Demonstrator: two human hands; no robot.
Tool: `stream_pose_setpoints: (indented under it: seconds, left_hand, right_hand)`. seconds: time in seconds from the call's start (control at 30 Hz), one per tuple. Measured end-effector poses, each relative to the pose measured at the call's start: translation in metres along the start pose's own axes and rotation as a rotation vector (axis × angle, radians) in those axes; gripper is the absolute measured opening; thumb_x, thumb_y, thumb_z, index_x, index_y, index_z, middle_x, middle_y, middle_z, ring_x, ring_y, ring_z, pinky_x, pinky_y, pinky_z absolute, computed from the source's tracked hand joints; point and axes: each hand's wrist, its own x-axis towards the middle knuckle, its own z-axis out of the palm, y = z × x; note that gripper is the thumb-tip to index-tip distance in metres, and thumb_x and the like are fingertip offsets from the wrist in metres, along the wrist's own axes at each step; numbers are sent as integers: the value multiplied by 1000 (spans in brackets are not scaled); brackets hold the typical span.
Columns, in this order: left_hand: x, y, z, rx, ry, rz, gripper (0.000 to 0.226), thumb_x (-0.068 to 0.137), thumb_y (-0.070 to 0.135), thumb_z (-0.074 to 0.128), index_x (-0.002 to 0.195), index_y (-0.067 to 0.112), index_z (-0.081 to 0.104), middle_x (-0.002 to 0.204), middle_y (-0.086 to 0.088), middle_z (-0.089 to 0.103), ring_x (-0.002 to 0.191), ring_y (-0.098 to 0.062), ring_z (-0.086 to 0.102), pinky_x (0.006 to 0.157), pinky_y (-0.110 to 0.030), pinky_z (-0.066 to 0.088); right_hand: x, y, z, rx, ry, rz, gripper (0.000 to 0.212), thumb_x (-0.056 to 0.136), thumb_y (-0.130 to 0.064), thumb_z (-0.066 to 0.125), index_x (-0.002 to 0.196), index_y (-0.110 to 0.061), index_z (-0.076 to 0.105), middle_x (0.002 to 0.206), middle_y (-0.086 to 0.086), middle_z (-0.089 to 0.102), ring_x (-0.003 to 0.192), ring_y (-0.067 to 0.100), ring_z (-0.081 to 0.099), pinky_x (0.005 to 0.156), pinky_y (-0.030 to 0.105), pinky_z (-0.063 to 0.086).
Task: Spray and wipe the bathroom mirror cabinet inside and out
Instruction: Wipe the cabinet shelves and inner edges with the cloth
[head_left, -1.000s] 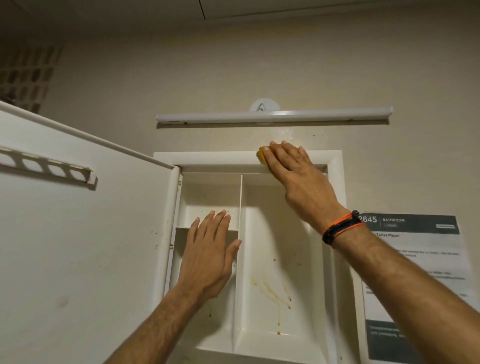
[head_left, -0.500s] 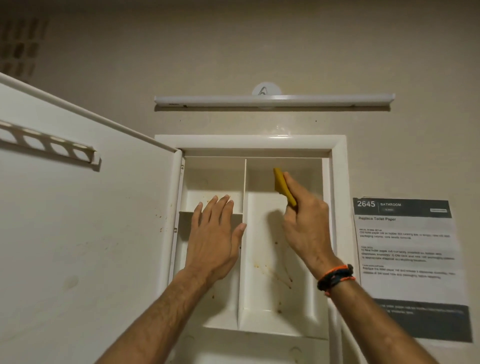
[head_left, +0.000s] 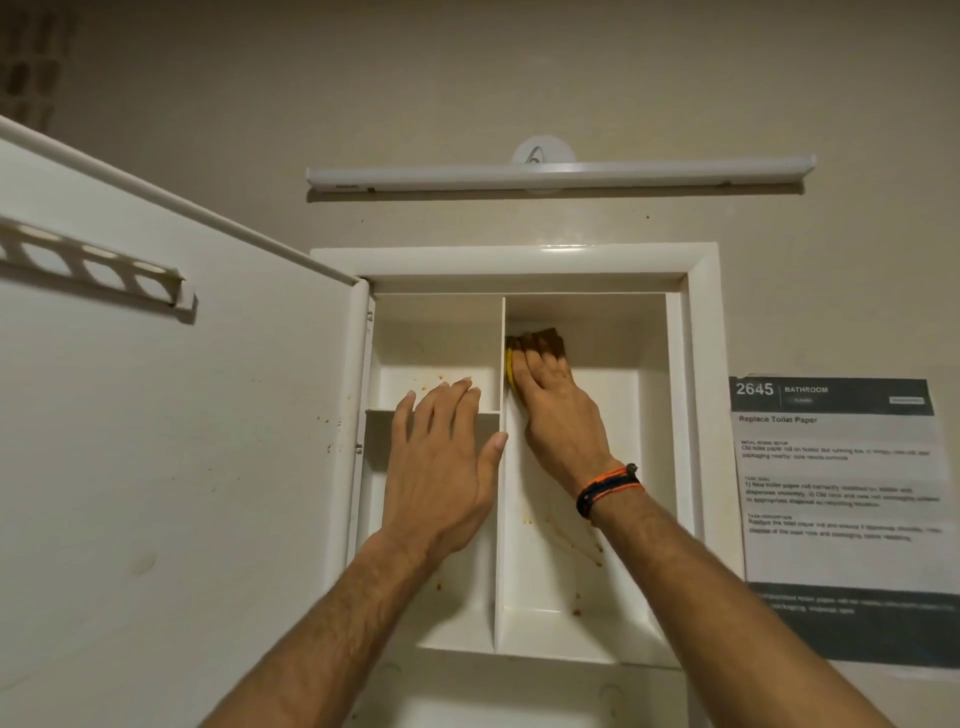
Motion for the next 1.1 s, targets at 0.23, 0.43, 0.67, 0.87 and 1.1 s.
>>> stream_pose_setpoints:
  seconds: [0.23,0.43,0.67,0.87,1.1]
  left_hand:
    - [-2,-1,1,4,24,13,63,99,50,16,144,13,40,150,-3,40,142,-19,30,121,-44,12]
    - [-2,0,6,-19,54,10,63,99,48,19,148,12,34,156,-5,31,148,-21,18,122,-44,6]
    - [-25,8,19,-117,92,26,68,100,43,30,155,8,11,164,-5,3,151,-21,-4,122,-46,2]
    - [-40,9,22,-137,59,44,69,99,37,34,155,8,6,164,-7,-2,151,-23,-7,121,-51,2]
    - [-36,5,15,-81,35,73,73,97,41,36,155,6,9,164,-8,1,151,-24,-3,122,-50,2]
  right_hand:
    - [-21,-1,10,15,-53,-26,64,97,-1,26,156,-11,5,164,7,-1,152,22,-1,118,29,20]
    - [-68,-11,20,27,-148,-44,67,95,3,24,155,-9,-3,163,10,-10,151,23,-8,123,32,13]
    - [-104,-19,23,30,-250,-51,66,96,1,21,155,-9,-5,163,11,-11,151,24,-7,124,34,4]
    - [-122,-24,23,7,-332,-58,65,97,0,23,155,-8,-5,163,13,-9,151,25,-5,124,35,4]
    - [-133,-30,15,-1,-474,-59,70,93,1,30,155,-5,-1,163,13,-4,151,25,0,121,36,10]
